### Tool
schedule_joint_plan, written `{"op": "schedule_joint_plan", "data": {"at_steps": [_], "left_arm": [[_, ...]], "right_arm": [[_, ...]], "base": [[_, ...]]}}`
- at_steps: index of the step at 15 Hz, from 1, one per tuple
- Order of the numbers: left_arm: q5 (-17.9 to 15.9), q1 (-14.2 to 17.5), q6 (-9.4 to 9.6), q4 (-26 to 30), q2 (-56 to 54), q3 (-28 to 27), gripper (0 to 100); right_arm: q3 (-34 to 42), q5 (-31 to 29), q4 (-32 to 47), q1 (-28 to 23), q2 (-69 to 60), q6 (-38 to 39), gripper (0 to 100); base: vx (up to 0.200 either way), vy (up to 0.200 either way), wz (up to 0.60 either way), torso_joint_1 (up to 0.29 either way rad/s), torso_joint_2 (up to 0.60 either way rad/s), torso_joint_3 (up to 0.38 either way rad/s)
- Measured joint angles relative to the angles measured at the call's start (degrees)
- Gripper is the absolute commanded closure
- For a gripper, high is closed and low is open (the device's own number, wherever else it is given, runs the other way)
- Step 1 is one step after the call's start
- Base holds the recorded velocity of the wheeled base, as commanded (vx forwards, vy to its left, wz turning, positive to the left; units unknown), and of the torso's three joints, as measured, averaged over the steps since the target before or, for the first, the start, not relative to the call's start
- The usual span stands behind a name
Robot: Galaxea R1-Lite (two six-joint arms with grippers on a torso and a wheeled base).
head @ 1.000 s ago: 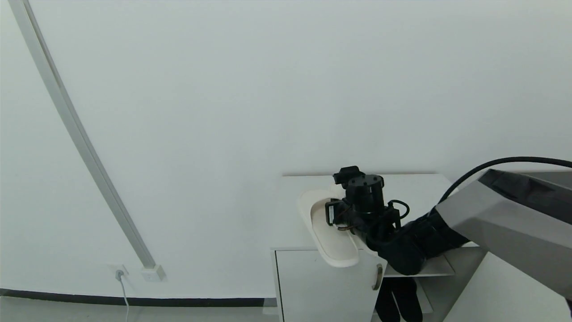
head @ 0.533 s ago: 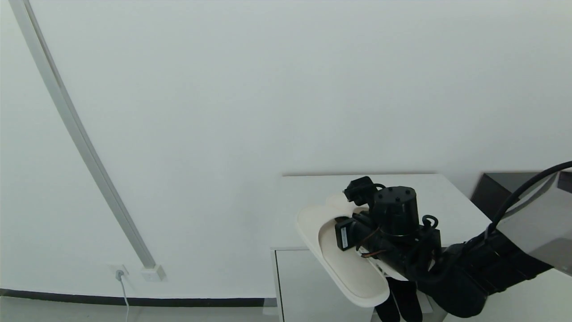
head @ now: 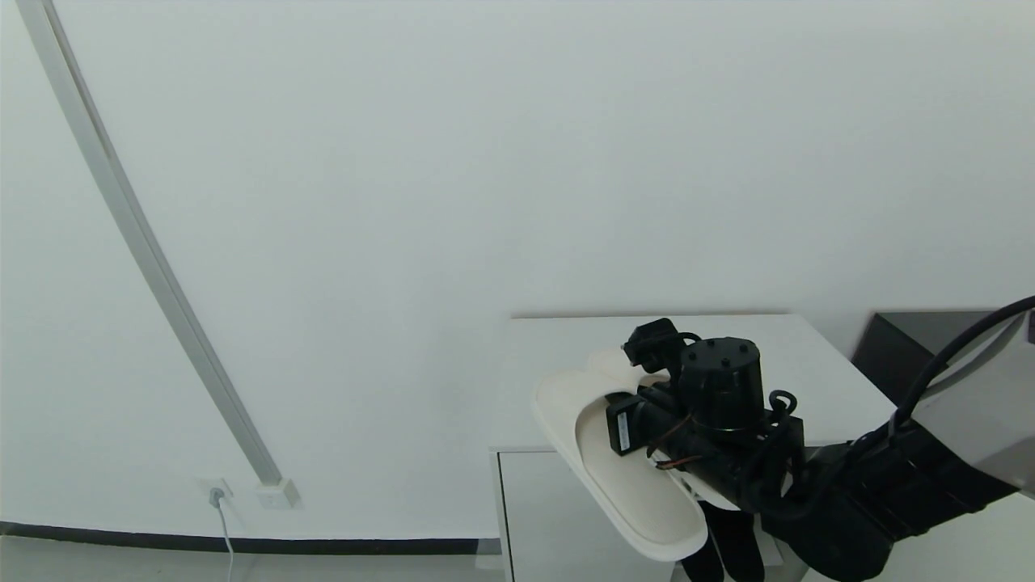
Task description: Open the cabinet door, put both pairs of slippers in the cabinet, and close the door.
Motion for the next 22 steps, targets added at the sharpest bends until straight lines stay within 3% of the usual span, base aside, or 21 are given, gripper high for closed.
{"op": "schedule_joint_plan", "data": {"at_steps": [10,22], "left_arm": [[-0.1,0.0,0.04,0.0,0.0,0.0,100],[0.0,0.0,0.04,0.0,0.0,0.0,100]], "right_arm": [[0.5,-1.8,-0.5,1.3,0.1,0.0,100],[0.7,-2.3,-2.1,1.9,0.4,-0.2,100]], "base": [[-0.200,0.000,0.00,0.001,0.00,0.001],[0.000,0.000,0.00,0.000,0.00,0.000]]}}
